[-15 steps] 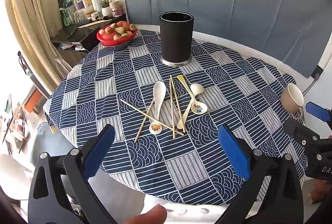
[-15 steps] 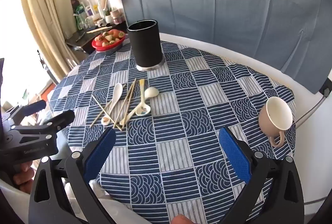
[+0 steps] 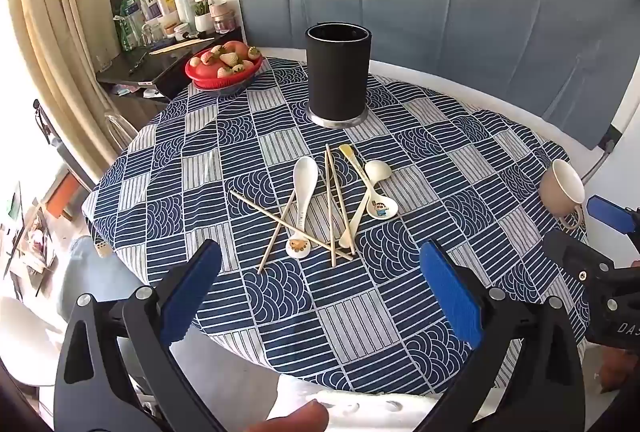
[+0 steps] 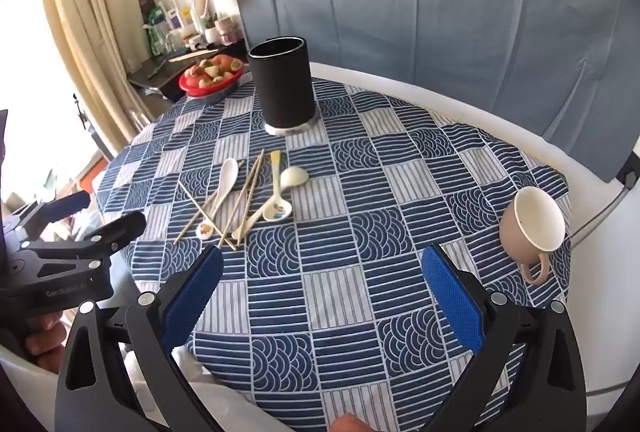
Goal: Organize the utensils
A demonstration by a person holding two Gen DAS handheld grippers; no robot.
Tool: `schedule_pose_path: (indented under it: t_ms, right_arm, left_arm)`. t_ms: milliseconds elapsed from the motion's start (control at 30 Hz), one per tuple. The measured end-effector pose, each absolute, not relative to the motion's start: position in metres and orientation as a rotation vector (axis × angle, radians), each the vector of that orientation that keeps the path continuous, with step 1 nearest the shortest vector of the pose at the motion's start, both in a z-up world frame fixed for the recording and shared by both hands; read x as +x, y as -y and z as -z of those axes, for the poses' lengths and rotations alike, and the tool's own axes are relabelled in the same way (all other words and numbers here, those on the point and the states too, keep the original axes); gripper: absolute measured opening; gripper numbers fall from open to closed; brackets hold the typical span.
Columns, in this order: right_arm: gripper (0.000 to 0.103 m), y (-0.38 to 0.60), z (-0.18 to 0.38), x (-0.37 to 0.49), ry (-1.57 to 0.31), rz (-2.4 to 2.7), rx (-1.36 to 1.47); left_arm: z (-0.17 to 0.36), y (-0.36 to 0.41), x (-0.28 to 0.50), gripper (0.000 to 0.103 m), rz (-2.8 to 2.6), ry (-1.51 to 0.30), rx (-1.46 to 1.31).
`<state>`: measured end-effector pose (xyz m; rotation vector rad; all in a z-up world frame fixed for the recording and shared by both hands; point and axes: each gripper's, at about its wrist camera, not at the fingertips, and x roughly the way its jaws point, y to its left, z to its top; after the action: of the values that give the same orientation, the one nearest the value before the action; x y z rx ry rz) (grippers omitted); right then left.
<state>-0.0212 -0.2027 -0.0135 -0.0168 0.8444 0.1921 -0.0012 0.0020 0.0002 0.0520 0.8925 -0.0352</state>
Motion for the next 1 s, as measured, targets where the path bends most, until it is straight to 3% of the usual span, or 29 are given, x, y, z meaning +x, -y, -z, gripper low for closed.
schedule_pose_path:
  t_ms: [1000]
  right_arm:
    - [0.095,0.2015,0.0161,-0.0171,-0.873,-0.188,-0.021]
  left_arm:
    - [0.0023,-0.0058,0.0033,0.097,0.03,-0.909,0.021]
